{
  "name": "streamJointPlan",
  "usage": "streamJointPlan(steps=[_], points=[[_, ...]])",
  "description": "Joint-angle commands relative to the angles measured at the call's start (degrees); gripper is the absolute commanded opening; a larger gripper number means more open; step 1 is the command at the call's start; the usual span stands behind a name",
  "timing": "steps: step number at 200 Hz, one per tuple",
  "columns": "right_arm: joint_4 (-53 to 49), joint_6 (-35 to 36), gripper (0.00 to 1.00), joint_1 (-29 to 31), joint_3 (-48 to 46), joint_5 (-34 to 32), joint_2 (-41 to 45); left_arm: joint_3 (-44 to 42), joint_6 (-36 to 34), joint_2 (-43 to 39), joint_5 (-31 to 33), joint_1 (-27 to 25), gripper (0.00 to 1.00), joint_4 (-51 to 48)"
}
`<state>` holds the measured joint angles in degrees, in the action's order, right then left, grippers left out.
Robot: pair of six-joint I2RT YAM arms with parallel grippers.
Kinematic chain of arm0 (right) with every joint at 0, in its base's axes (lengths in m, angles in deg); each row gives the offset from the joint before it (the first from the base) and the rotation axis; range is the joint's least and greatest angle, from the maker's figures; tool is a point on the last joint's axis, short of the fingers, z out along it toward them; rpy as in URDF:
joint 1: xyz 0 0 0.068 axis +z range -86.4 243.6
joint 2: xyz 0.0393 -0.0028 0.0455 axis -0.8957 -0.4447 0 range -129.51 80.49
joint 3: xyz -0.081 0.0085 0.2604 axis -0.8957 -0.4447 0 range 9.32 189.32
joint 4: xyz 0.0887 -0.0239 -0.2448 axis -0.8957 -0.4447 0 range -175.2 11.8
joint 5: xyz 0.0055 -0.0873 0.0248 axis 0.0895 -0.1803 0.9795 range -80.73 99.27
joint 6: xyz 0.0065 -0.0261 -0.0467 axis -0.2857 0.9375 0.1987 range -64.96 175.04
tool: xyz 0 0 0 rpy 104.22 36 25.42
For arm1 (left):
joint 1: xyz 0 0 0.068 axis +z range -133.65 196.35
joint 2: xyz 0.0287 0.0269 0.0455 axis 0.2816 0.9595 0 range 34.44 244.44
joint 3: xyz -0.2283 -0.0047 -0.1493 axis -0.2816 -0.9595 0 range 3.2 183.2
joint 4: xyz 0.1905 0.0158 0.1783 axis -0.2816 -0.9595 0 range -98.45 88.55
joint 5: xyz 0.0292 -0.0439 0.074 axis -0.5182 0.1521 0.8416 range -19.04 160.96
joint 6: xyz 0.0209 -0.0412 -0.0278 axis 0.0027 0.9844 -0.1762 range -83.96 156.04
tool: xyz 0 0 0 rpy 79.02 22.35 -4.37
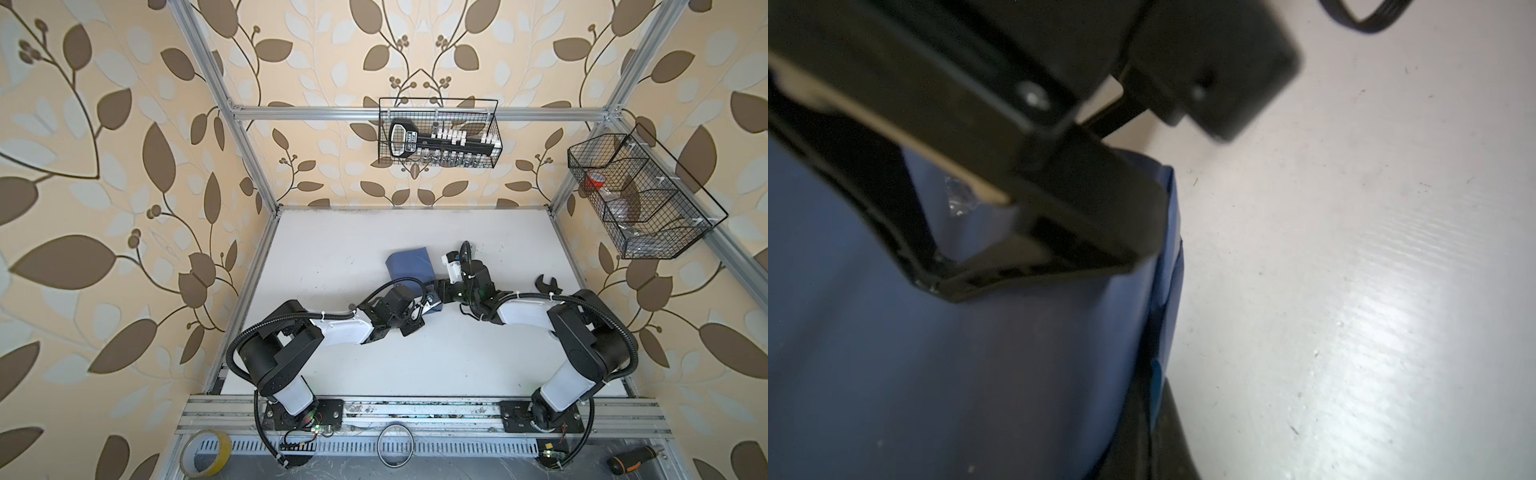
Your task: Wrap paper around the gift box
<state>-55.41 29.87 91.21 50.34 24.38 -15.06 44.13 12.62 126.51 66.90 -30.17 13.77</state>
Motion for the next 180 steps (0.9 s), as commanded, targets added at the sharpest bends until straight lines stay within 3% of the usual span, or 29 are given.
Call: streamJointPlan(steps=[1, 66, 123, 180], points=[[-6.19, 2.21, 0.78, -0.20, 1.39, 2.54, 1.86, -0.13, -0.05, -2.90, -1.35, -0.02, 0.00, 4.39], [-5.79, 2.49, 0.79, -2.32, -2.59, 3.82, 9.05, -0.08, -0.22, -2.93, -1.62, 0.01, 0.00, 3.92], [5.32, -0.48, 0.79, -2.81, -14.79, 1.48, 12.91, -0.23, -0.21, -2.78, -1.61, 0.02, 0.00, 3.85], [16.56, -3.02, 0.79, 4.55, -21.59, -10.17, 8.57, -0.05, -0.05, -2.41, -1.97, 0.03, 0.00, 3.49]])
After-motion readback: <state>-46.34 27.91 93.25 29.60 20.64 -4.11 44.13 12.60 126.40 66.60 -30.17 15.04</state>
